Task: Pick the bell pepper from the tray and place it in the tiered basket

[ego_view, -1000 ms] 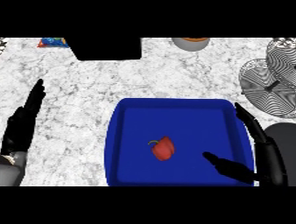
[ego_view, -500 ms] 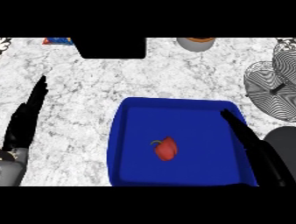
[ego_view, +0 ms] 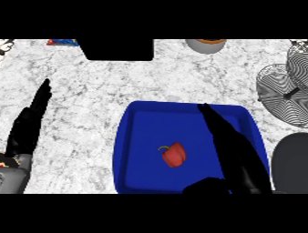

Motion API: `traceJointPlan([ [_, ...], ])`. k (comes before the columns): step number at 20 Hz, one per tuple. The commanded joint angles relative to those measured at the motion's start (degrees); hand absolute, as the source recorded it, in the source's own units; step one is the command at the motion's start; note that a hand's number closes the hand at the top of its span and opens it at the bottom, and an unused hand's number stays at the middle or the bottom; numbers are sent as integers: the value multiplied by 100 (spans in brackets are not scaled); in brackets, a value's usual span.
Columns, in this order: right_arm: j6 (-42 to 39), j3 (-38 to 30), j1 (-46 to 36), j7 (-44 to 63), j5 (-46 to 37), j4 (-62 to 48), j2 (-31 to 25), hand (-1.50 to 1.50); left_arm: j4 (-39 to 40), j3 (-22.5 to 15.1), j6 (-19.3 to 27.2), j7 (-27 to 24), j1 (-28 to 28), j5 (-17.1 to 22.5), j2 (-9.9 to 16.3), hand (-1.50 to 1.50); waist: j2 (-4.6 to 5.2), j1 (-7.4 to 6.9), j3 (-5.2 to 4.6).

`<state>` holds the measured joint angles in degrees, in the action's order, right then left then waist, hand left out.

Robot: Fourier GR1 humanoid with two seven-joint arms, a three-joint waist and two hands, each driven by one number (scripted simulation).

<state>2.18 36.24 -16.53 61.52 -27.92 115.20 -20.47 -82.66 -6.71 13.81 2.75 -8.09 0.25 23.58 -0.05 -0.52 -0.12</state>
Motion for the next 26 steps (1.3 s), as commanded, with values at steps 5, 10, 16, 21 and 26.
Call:
traceJointPlan([
  [5,-619,234,-536,1214,-368,-804,914,-150,-101,244,-244,84,41,11,138,0,-4,16,7],
  [10,-883,243,-286,1133,-498,-907,1017,-150,-249,156,-115,75,160,-152,-154,0,-9,36,9],
  [16,-672,699,331,658,-1274,-982,1118,-150,217,350,-338,61,-192,-210,-208,0,1,86,9],
  [21,-1033,450,4,636,-1608,-1441,1337,-150,-25,370,-338,-90,119,-367,-246,0,0,44,9],
  [26,-1237,481,329,576,-2037,-1208,1441,-150,-278,547,-627,202,124,-262,-173,0,-5,47,11],
])
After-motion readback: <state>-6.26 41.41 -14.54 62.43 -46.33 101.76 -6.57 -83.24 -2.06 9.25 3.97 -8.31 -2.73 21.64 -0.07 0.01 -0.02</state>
